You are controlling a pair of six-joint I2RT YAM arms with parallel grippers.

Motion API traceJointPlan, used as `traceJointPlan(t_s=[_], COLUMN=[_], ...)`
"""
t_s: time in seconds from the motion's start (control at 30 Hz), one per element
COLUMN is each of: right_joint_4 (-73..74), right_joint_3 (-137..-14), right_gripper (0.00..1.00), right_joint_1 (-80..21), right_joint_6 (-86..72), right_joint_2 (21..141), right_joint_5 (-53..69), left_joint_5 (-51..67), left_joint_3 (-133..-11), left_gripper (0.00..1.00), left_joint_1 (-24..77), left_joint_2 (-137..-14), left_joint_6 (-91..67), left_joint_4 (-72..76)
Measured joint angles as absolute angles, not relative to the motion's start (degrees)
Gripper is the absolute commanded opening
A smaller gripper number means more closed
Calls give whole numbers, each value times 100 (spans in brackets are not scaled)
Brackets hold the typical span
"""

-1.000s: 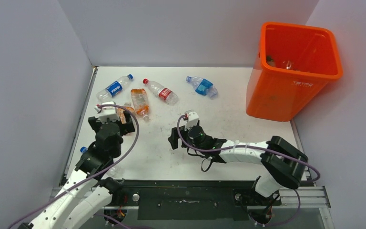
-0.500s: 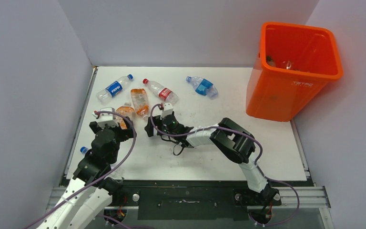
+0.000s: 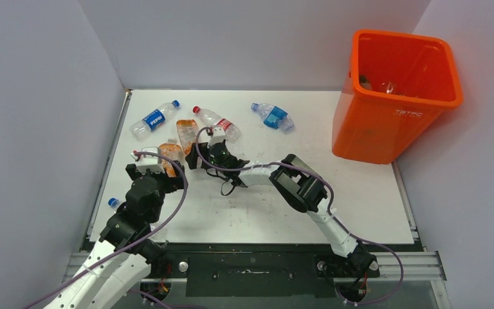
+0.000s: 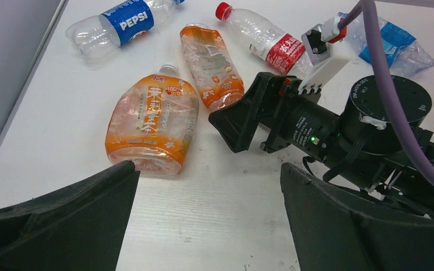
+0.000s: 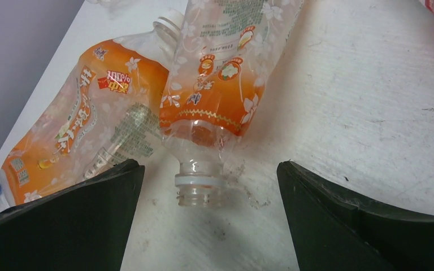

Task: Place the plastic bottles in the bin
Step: Pick up the plastic bottle at the center of the board.

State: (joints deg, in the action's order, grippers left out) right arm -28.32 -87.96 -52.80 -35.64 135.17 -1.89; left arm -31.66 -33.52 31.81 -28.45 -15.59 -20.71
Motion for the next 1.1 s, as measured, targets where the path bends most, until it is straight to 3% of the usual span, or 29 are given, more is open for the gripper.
traceJointPlan(t_s=[0.17,0.47,0.6,0.77,0.97,1.1], right_joint_4=[-2703,-2687,-3009,-3343,-3114,-2383], right_joint_3=[-9105,-9264,-9004,-7837,-5787,-5054], right_gripper=[66,7,5,5,5,5], right_joint_1=[-5282,-5280,-5280,-5286,-5299,-5332], right_joint_6=[-3570,-3636,-3634,-3640,-3516,-3356], right_joint_2=[13716,13913,13854,13157,11439,10134], right_joint_5=[-237,-320,-268,-102,191,427], left_joint_5=[-3166,-3166,-3168,-3170,-3192,-3089], left_joint_3=[-3339,-3334,-3323,-3312,-3260,-3070], left_gripper=[96,96,96,96,96,96], left_joint_1=[3236,3256,3258,3260,3299,3439], left_joint_2=[-2836,-2805,-2755,-2707,-2536,-2228], left_joint_6=[-1525,-1476,-1461,-1437,-1380,-1142], left_joint_4=[-2067,-2034,-2032,-2027,-1944,-1734])
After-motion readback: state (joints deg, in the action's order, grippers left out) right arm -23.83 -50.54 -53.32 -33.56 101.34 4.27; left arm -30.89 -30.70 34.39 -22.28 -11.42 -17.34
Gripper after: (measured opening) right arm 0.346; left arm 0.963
